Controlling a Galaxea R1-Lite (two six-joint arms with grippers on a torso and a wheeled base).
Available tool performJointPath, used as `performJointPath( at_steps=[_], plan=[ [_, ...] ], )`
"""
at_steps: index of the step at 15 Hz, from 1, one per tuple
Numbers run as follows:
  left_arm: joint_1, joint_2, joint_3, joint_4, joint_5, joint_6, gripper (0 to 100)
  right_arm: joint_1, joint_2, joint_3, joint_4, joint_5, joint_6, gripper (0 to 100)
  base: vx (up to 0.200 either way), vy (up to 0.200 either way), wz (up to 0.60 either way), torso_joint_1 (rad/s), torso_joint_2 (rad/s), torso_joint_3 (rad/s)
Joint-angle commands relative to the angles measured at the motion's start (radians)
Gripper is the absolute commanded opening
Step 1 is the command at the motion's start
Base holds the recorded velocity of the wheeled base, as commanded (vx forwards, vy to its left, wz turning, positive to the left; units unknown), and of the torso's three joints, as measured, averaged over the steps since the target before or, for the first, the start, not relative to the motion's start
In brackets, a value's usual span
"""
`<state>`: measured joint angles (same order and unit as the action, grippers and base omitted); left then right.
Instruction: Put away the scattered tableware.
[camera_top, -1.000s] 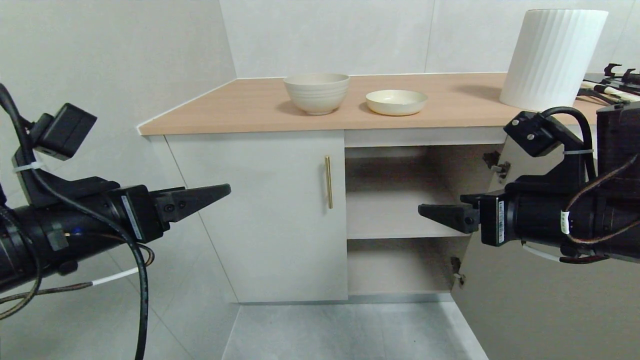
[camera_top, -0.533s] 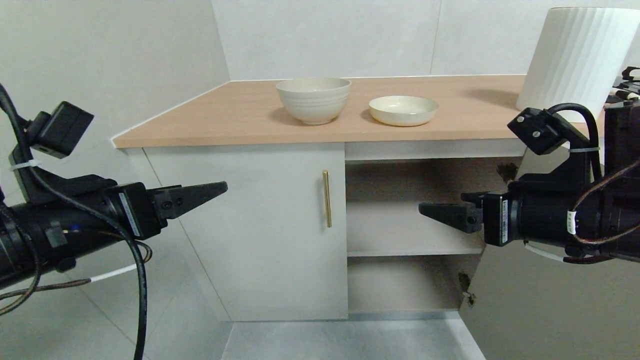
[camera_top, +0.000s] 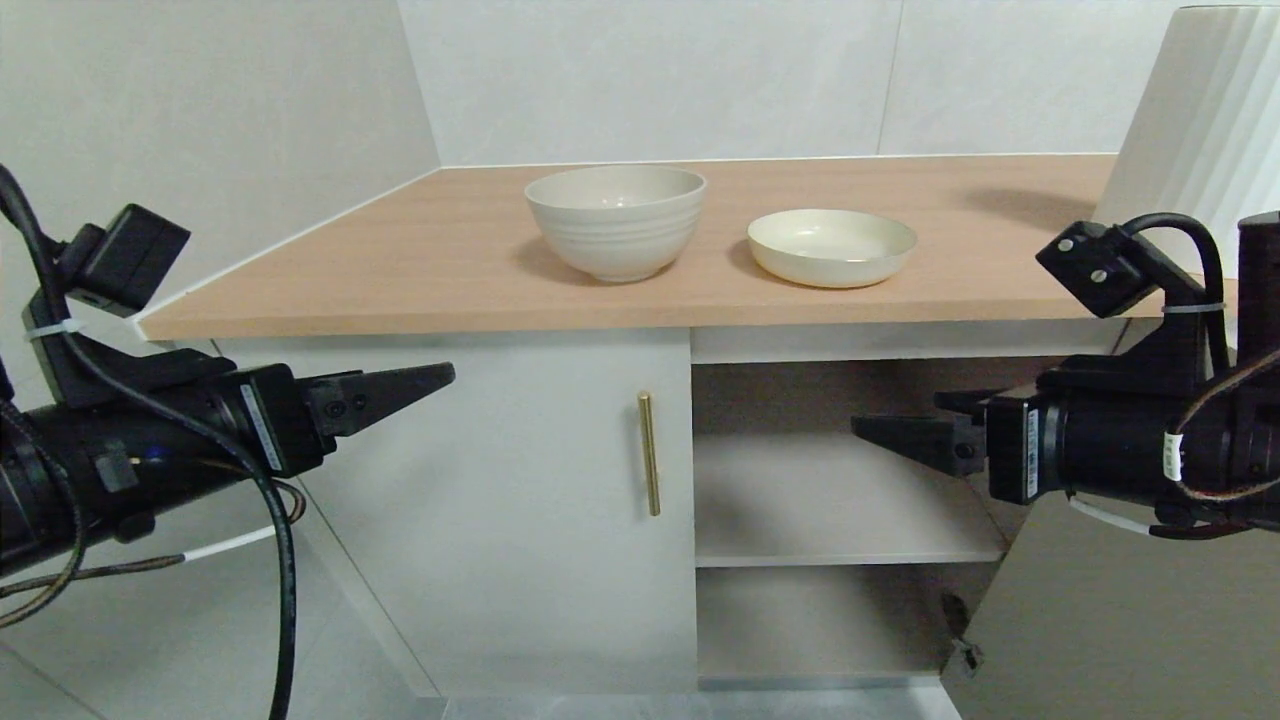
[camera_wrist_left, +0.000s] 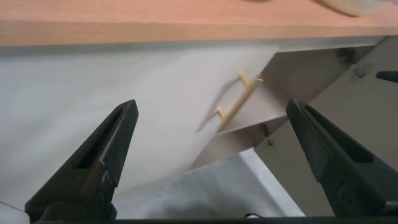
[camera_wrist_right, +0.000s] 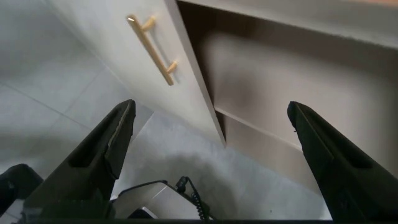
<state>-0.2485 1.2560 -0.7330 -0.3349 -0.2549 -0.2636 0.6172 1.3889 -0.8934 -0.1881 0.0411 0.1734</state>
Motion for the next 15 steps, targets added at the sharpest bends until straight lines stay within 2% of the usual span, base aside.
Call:
performJointPath(
  at_steps=[1,8,12,15],
  plan=[
    [0.0,-0.004,0.001,0.002,-0.001,0.0,100,0.001,-0.024,0.007,-0.001,0.01,0.0,100,0.0,0.0,0.0,0.0,0.0,0.0],
    [0.0,0.007,0.001,0.0,-0.003,-0.002,100,-0.001,-0.022,0.008,-0.001,0.017,-0.002,100,0.0,0.0,0.0,0.005,-0.02,-0.014],
    [-0.002,0.008,0.001,-0.001,-0.004,-0.003,100,-0.005,-0.025,0.013,-0.001,0.017,-0.003,100,0.0,0.0,0.0,0.082,-0.27,-0.272],
    [-0.002,0.023,0.003,-0.004,-0.004,-0.003,100,-0.005,-0.022,0.013,-0.001,0.017,-0.014,100,0.0,0.0,0.0,0.133,-0.55,-0.313]
  ],
)
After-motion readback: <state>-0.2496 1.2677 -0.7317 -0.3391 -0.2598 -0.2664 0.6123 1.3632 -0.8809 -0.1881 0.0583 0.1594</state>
